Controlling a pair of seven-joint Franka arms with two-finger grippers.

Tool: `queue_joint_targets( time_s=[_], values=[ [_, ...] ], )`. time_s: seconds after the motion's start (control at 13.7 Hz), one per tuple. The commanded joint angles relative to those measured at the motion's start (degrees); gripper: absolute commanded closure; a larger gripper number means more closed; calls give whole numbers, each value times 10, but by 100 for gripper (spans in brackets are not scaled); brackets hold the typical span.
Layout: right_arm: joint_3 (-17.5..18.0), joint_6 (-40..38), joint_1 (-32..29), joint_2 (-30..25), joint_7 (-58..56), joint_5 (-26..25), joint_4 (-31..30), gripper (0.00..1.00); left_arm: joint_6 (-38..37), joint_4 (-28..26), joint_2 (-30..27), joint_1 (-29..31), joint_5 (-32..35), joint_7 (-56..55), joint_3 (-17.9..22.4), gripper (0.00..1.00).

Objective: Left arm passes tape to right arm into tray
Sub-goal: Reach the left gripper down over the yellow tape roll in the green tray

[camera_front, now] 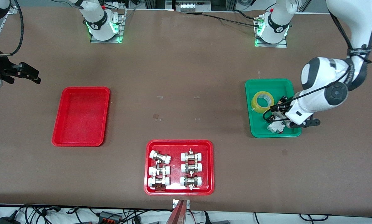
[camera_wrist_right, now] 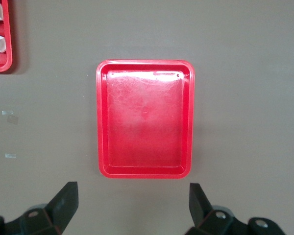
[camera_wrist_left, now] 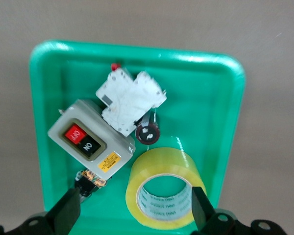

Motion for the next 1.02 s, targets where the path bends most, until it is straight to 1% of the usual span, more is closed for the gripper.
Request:
queue_joint_targets(
  time_s=[0.0,0.15,0.22,0.44,0.88,0.95],
  values=[
    [7,-3,-6,-3,0,-5,-2,0,58,-77,-28,1,-2,11,2,0],
    [7,-3,-6,-3,0,-5,-2,0,108,-120,-28,1,-2,10,2,0],
    [7,-3,-5,-4,1,-5,-2,0,123,-132,-26,1,-2,9,2,0],
    [7,-8,-4,-4,0,-5,-2,0,126,-151,-25,0,-2,1,1,0],
    [7,-10,-5,-4,1,-5,-2,0,133,-157,-21,-6,-3,-20,0,1],
    [7,-10,-5,-3,1,-5,-2,0,136,-159,-20,-6,-3,-20,0,8]
  ],
)
